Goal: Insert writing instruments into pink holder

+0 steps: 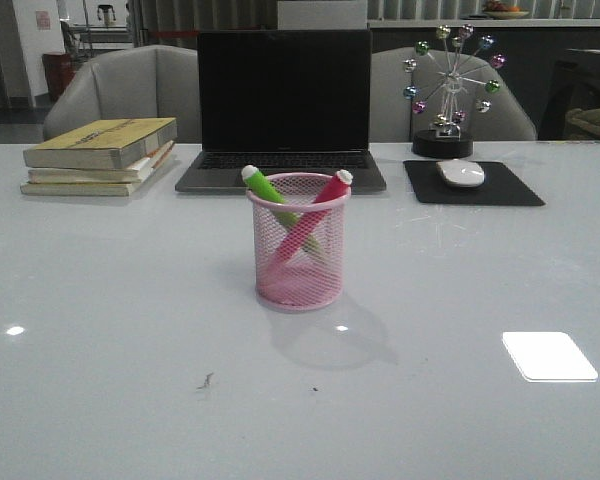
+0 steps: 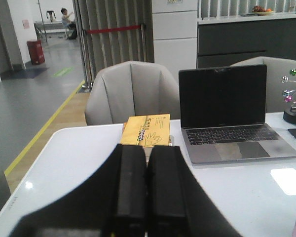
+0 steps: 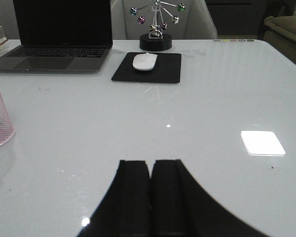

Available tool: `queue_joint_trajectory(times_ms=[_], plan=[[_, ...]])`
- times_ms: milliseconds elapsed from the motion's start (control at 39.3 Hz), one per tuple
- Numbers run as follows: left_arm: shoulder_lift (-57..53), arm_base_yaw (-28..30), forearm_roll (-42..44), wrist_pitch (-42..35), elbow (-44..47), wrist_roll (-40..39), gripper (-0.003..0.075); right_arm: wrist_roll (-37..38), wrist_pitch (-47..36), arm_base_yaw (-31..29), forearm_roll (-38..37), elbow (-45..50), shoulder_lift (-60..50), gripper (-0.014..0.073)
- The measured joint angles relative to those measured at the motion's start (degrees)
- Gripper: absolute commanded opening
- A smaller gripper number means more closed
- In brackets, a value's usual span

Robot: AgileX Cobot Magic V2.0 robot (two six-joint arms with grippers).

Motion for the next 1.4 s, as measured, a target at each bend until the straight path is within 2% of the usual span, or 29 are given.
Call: queue_joint_trajectory(times_ms=[381,636,865,1017,1399], plan=[[-18.28,0.00,0.16,-0.58,11.56,-0.10,0.0092,0.00,0.10,0.00,0.00,0.00,0.00,0.0050],[-18.28,0.00,0.06,-1.90,18.60,-0.10,0.0092,0.00,0.21,0.00,0.00,0.00,0.00,0.0050],[-18.28,0.32,0.06,-9.08,26.93,-4.82,0.0092,0.00,0.29,0.00,0.00,0.00,0.00,0.0050],[-18.28,0.43,0.72,-10.85,30.92,-5.72,0.0092,0.00,0.29,0.00,0.00,0.00,0.00,0.0050],[-18.28,0.43,2.77,-11.81,34.12,-5.91,0.0092,0.00,0.29,0.00,0.00,0.00,0.00,0.0050]])
